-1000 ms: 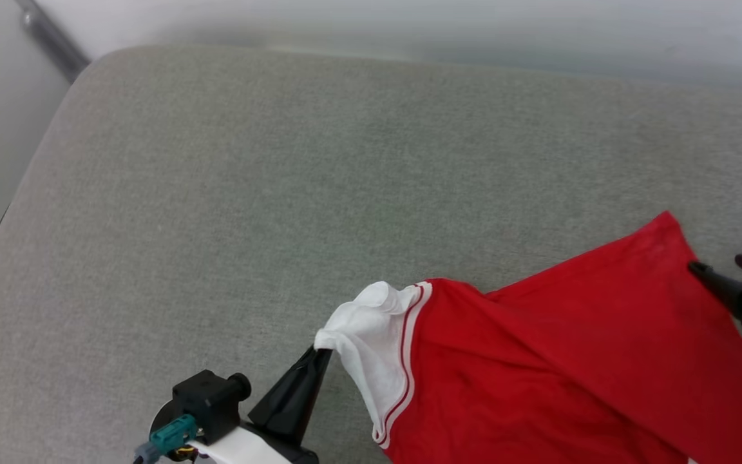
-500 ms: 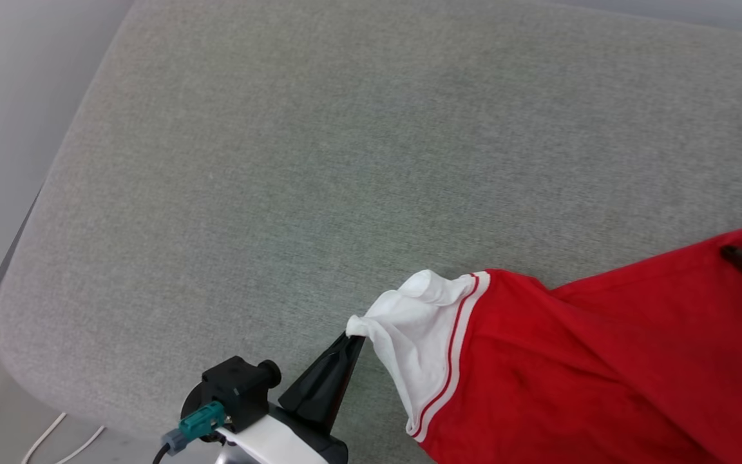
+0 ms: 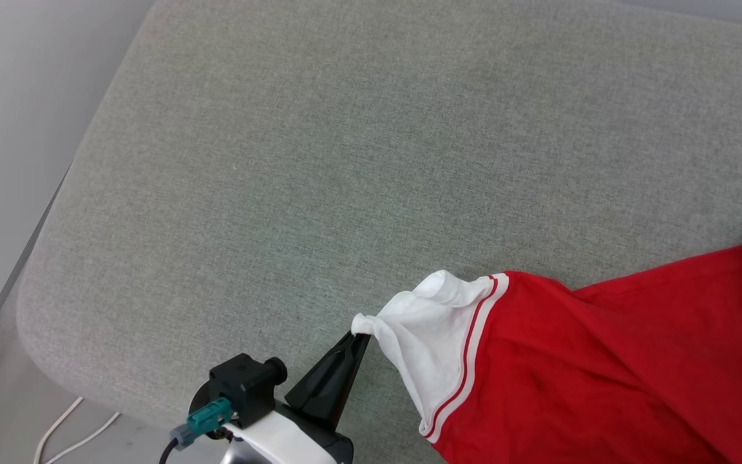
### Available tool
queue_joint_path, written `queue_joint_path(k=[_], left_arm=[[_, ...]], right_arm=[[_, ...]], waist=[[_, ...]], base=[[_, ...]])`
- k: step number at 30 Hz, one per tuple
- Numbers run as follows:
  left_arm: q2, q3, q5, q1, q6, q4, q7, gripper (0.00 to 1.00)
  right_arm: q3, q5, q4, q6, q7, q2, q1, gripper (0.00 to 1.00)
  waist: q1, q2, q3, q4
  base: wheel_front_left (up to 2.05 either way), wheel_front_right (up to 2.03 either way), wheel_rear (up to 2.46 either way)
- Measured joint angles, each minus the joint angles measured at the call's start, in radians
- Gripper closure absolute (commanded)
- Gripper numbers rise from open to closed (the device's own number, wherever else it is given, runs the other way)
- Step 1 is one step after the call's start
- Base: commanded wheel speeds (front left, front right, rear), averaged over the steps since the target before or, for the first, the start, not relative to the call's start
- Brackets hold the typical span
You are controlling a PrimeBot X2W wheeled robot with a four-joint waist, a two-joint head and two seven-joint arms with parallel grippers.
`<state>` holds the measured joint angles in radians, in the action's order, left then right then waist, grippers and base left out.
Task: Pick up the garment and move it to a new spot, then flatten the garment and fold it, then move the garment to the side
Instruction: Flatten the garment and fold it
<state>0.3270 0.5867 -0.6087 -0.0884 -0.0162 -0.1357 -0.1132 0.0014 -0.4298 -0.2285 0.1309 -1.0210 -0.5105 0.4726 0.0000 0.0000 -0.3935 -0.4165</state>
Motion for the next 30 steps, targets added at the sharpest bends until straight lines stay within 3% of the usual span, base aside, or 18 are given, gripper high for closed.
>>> queue_joint_path(k=[7,17,30], left_arm=[[0.013,-0.012,-0.002,-0.002,-0.003,0.002,-0.004,1.00],[0.074,-0.071,-0.027,0.029,-0.042,-0.038,0.012,1.00],[0.180,-0.149,-0.016,-0.028,-0.058,-0.212,0.068,1.00]], right_arm=[[0.024,-0.030,-0.035,0.000,0.090,0.005,-0.006,1.00],[0.040,-0.099,-0.060,0.000,0.257,0.004,0.010,1.00],[0.017,-0.232,0.153,0.000,0.339,-0.012,0.003,1.00]], waist=[[0.0001,0.0000,0.046,0.023],[0.0000,0.0000,0.172,0.097],[0.0000,0.0000,0.296,0.253]], base=[[0.00,0.00,0.00],[0.00,0.00,0.00],[0.00,0.00,0.00]])
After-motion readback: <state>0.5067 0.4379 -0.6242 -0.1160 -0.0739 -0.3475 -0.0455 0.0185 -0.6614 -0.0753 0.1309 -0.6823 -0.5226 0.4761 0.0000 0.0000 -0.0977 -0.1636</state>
